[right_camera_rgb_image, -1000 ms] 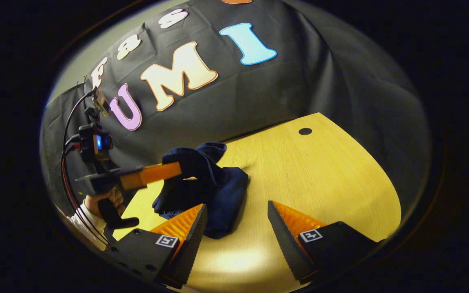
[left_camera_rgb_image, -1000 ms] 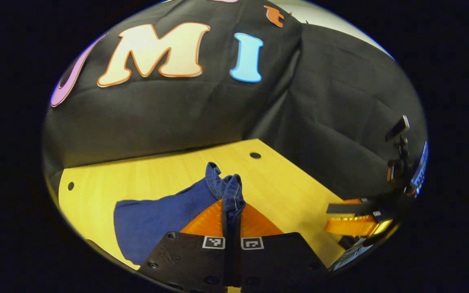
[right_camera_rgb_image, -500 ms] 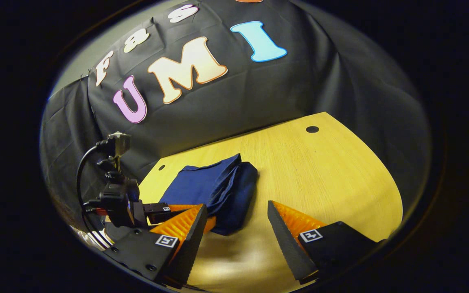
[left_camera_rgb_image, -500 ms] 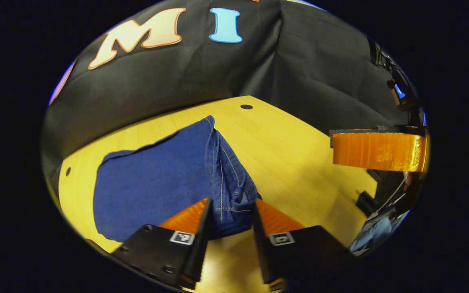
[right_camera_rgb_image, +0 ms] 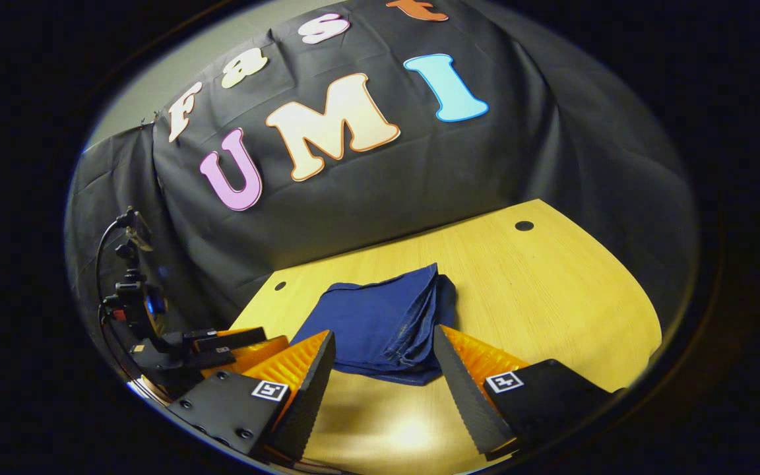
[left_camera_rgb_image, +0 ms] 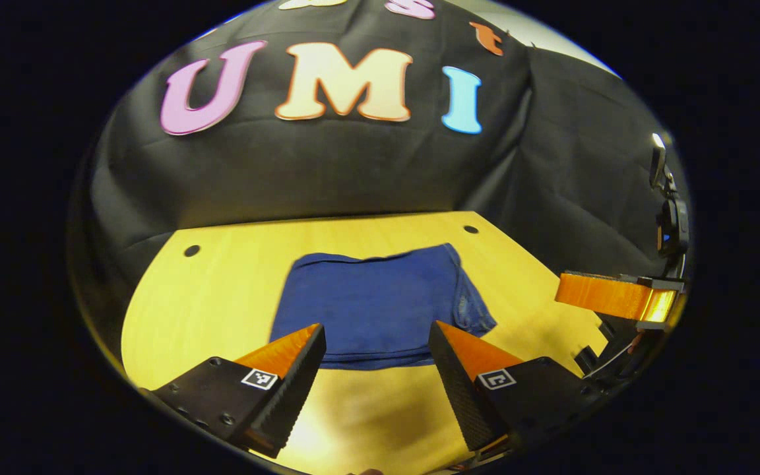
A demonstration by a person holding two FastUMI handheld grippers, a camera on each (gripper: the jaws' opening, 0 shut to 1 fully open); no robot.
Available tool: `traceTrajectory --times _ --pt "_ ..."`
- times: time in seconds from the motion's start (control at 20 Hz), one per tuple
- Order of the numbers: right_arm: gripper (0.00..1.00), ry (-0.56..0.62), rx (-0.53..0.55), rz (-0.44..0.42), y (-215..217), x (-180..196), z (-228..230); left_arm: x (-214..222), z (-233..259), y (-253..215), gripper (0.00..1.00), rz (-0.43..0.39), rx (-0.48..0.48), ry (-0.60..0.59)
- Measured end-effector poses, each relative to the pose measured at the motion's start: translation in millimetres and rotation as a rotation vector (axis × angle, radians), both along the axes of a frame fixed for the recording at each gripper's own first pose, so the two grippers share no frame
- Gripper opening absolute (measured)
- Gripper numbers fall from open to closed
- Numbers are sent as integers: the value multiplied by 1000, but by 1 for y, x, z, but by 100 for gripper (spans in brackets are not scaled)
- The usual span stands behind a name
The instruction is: Grasp the waist and the cuffs of the jeans and fold them to make the two legs overlap; first hold the waist and fold one-third of the jeans toward the cuffs, then hold the cuffs and fold the remaining one-third in the same direction to finish folding.
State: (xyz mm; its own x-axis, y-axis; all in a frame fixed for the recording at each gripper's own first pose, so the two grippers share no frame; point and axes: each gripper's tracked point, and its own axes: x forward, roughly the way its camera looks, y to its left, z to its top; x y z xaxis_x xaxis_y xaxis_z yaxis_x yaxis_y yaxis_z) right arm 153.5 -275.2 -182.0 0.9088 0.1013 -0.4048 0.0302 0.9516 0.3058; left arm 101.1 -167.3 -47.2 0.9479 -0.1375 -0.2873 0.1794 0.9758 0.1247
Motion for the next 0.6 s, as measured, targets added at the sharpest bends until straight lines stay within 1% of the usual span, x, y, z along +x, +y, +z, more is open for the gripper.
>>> traceTrajectory --times 0.15,0.3,0.45,0.6 --pt "93 -16 -8 1 13 0 9 -14 8 44 94 76 -19 -26" --pt "93 -22 -16 -4 23 -5 9 -24 11 73 94 122 -35 -30" --pt "94 -12 -15 -4 34 -10 6 -32 17 89 94 140 -29 -51" --pt "98 -15 -12 -8 45 -13 6 -41 18 91 94 120 -27 -55"
